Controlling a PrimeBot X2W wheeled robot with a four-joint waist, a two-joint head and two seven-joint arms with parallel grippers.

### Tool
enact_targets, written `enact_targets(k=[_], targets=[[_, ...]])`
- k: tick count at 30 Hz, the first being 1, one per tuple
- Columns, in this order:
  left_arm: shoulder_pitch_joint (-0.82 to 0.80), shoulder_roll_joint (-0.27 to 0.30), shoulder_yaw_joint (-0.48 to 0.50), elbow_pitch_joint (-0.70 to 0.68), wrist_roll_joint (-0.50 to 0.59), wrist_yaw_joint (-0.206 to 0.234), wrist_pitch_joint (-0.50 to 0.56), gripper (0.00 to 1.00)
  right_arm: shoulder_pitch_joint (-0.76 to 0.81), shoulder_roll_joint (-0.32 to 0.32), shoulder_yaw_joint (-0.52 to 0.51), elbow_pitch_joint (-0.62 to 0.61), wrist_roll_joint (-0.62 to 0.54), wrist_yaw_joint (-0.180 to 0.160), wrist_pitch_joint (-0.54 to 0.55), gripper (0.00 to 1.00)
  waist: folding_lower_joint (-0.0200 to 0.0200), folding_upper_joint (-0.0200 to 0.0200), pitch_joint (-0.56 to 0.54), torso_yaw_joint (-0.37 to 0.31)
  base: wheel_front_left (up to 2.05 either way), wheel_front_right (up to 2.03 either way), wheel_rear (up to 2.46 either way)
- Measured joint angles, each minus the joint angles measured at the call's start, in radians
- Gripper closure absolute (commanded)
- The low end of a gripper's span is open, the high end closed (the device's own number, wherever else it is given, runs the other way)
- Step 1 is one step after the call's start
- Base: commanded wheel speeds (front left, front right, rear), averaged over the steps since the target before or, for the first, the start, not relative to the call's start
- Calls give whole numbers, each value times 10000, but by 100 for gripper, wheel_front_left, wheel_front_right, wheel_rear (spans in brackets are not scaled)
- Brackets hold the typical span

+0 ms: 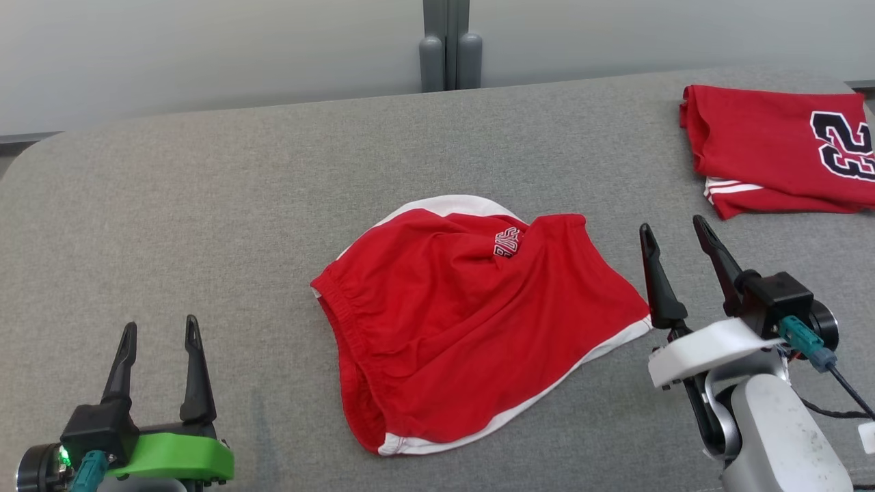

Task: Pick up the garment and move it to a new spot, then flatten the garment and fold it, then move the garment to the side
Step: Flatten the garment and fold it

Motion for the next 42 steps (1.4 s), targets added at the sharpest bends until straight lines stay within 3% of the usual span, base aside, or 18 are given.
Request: enact_targets(k=[17, 37, 42], targets=[[451, 0, 58, -61, 228, -27, 0, 0, 2047, 412, 104, -1501, -79, 0, 0, 0, 0, 0, -497, -50, 0, 0, 0], [552, 0, 73, -136, 240, 8, 0, 0, 2141, 506, 100, -1337, -196, 0, -2, 0, 0, 0, -577, 2, 0, 0, 0], [551, 0, -401, -138, 259, -86, 0, 0, 2061, 479, -226, -717, -313, 0, -2, 0, 0, 0, -544, -23, 0, 0, 0]])
